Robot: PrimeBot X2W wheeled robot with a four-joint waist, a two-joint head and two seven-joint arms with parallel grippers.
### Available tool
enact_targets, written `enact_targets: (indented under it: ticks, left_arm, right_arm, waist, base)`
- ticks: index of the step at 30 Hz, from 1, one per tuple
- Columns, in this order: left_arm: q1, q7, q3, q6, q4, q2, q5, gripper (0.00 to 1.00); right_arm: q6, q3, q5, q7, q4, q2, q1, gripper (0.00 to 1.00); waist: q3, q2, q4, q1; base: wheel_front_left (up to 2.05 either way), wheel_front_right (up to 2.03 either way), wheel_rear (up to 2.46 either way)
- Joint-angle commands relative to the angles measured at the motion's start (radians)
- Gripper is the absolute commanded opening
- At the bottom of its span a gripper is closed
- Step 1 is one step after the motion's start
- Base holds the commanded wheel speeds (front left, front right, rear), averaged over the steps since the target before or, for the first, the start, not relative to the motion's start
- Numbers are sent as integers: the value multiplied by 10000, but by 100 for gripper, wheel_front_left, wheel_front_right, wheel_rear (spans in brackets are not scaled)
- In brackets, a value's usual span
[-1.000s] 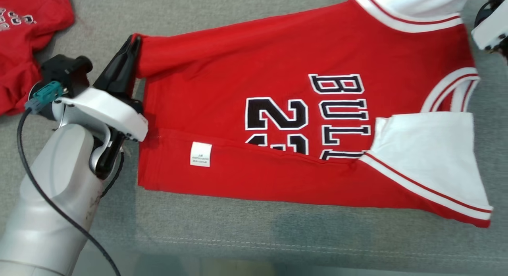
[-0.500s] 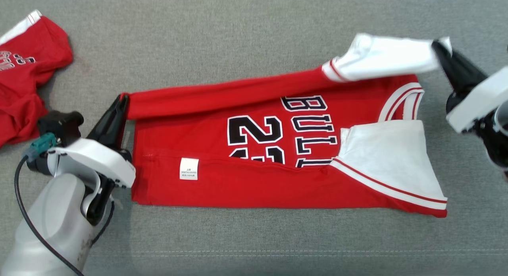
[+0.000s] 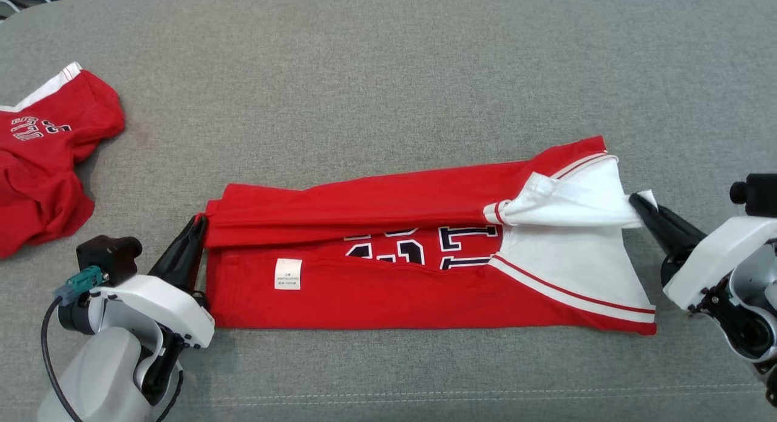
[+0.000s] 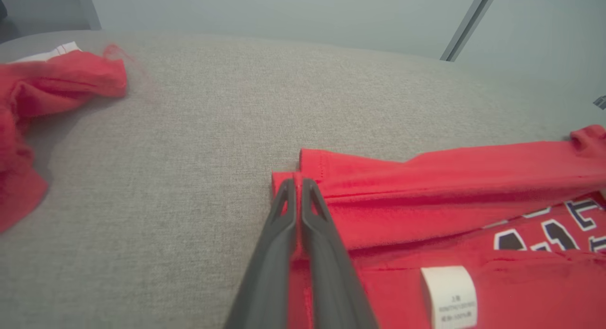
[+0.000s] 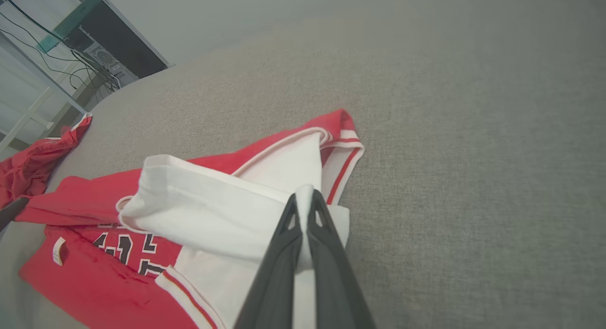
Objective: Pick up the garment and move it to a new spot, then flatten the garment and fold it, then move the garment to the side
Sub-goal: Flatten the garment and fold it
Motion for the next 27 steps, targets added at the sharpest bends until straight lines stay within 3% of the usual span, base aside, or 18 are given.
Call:
enact_targets:
  ticks: [1, 24, 25, 26, 27]
  left_arm:
    - [7, -59, 365, 2, -105, 407, -73, 0]
    - [1298, -59, 177, 2, -467, 68, 22, 0]
    - [1316, -59, 152, 2, -437, 55, 10, 9]
    - [1327, -59, 109, 2, -388, 54, 25, 39]
    - [1331, -59, 90, 2, -350, 48, 34, 81]
  right_arm:
    - [40, 15, 96, -127, -200, -330, 346, 0]
    - [40, 492, 805, -488, -156, -240, 1851, 0]
    - [40, 515, 824, -477, -143, -239, 1878, 0]
    - [40, 529, 826, -478, -106, -235, 1892, 41]
    - [40, 535, 839, -483, -75, -222, 1900, 87]
  waist:
    - [-87, -1, -19, 0]
    - [-899, -1, 11, 0]
    - [-910, -1, 2, 0]
    - [-922, -1, -8, 0]
    - [-929, -1, -15, 0]
  base:
    - [0, 0, 0]
    - [0, 0, 0]
    - [0, 0, 0]
    - [0, 0, 0]
    - [0, 0, 0]
